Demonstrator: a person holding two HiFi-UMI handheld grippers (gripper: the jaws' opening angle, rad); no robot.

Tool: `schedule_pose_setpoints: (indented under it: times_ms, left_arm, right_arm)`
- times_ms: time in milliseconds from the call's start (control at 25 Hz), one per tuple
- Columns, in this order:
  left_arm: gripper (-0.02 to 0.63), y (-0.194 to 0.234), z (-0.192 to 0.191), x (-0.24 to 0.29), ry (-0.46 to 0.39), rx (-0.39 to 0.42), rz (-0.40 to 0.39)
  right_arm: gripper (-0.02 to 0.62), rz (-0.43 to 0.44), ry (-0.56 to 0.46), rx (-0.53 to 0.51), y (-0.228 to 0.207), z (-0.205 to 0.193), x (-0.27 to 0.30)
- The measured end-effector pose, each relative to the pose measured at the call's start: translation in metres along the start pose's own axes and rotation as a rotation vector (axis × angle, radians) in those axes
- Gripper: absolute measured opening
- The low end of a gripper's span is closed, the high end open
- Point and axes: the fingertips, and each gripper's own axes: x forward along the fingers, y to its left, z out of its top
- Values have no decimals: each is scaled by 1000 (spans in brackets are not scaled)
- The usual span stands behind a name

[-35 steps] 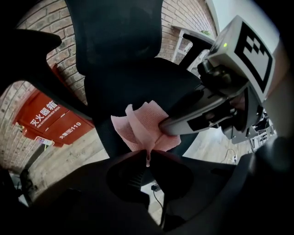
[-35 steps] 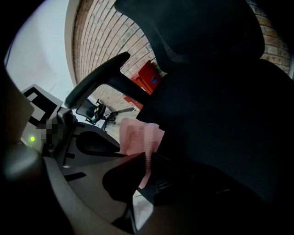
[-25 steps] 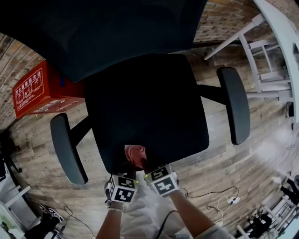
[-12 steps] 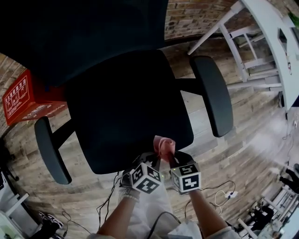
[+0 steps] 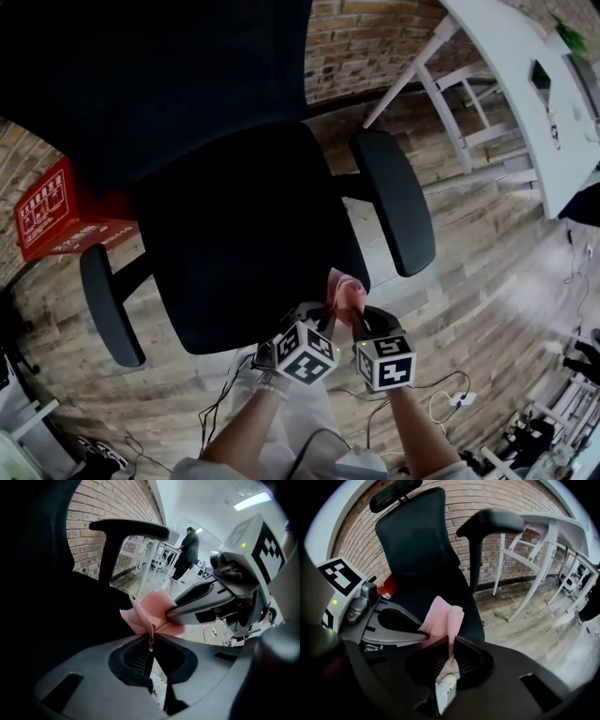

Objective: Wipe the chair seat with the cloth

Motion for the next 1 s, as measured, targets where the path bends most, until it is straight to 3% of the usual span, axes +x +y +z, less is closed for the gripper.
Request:
schedule_pose_setpoints:
  times_ms: [280, 640, 1000]
  left_arm:
    - [37, -3, 76, -103, -108, 82, 51]
    - [37, -7, 164, -240, -298, 190, 142]
    - [37, -36, 203, -354, -424, 313, 225]
  right_arm:
    - [52, 30, -186, 17, 29, 82, -88]
    - [51, 66, -440, -51, 76, 191, -204]
    - [51, 148, -608, -111, 129, 235, -300]
